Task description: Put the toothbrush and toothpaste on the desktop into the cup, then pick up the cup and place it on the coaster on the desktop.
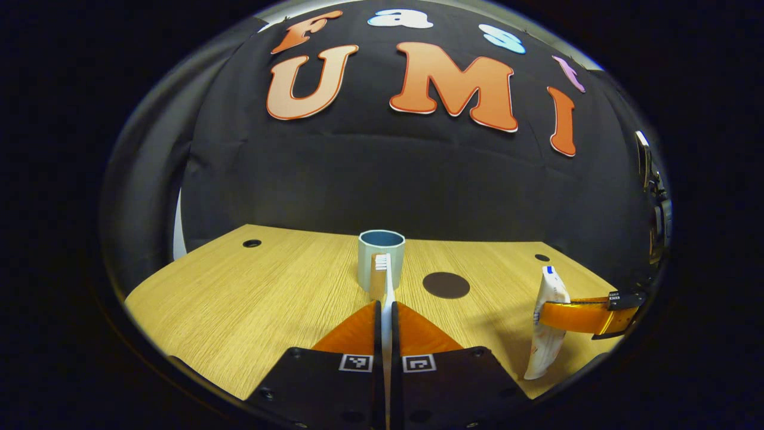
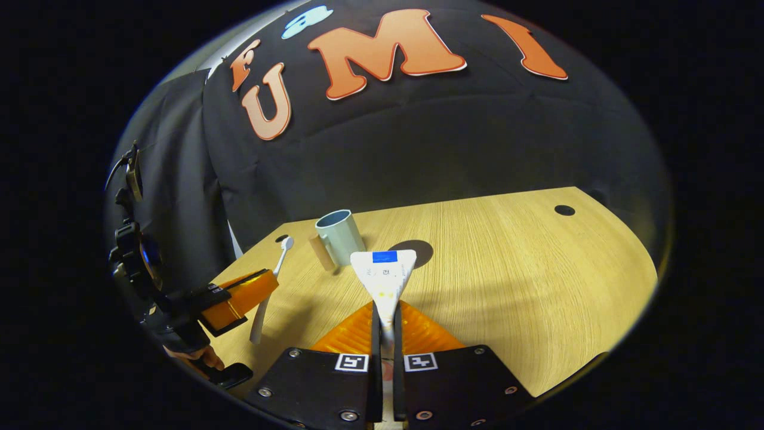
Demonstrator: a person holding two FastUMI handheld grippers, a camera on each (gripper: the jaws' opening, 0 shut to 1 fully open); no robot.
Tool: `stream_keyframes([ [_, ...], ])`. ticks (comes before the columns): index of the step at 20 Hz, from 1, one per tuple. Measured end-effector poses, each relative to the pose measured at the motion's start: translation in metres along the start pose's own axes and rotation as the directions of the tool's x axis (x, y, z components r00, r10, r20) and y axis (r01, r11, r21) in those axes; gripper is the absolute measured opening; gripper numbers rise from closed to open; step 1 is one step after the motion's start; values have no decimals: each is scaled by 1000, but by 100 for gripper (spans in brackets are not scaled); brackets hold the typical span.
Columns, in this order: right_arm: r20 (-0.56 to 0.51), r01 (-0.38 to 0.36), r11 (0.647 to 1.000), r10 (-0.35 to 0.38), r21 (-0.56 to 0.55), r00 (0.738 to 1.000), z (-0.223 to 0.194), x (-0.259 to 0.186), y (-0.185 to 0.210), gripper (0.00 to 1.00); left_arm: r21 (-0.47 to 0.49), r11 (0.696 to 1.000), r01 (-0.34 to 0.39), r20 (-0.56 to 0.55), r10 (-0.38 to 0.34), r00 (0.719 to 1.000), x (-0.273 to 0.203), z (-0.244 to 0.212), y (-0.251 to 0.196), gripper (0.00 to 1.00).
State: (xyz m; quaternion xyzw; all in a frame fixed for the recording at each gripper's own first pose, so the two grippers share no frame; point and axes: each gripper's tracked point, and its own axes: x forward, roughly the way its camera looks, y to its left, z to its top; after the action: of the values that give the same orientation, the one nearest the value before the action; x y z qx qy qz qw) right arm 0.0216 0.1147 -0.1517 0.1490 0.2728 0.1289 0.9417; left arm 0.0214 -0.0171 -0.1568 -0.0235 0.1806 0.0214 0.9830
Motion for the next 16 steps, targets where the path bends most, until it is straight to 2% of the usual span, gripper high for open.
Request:
stream_keyframes([
  [4, 48, 32, 999, -31, -19, 998, 16, 2, -3, 7, -47, 999, 25, 37, -23, 999, 9, 15, -8, 3],
  [11, 124, 22, 1000, -20, -16, 992, 56, 7, 1, 7, -2, 1000, -3, 162, 3, 987, 35, 74, 0, 3],
  [16, 193, 43, 999, -40, -12, 980, 96, 15, 0, 7, 9, 1000, 12, 229, -14, 973, 56, 103, -6, 4],
])
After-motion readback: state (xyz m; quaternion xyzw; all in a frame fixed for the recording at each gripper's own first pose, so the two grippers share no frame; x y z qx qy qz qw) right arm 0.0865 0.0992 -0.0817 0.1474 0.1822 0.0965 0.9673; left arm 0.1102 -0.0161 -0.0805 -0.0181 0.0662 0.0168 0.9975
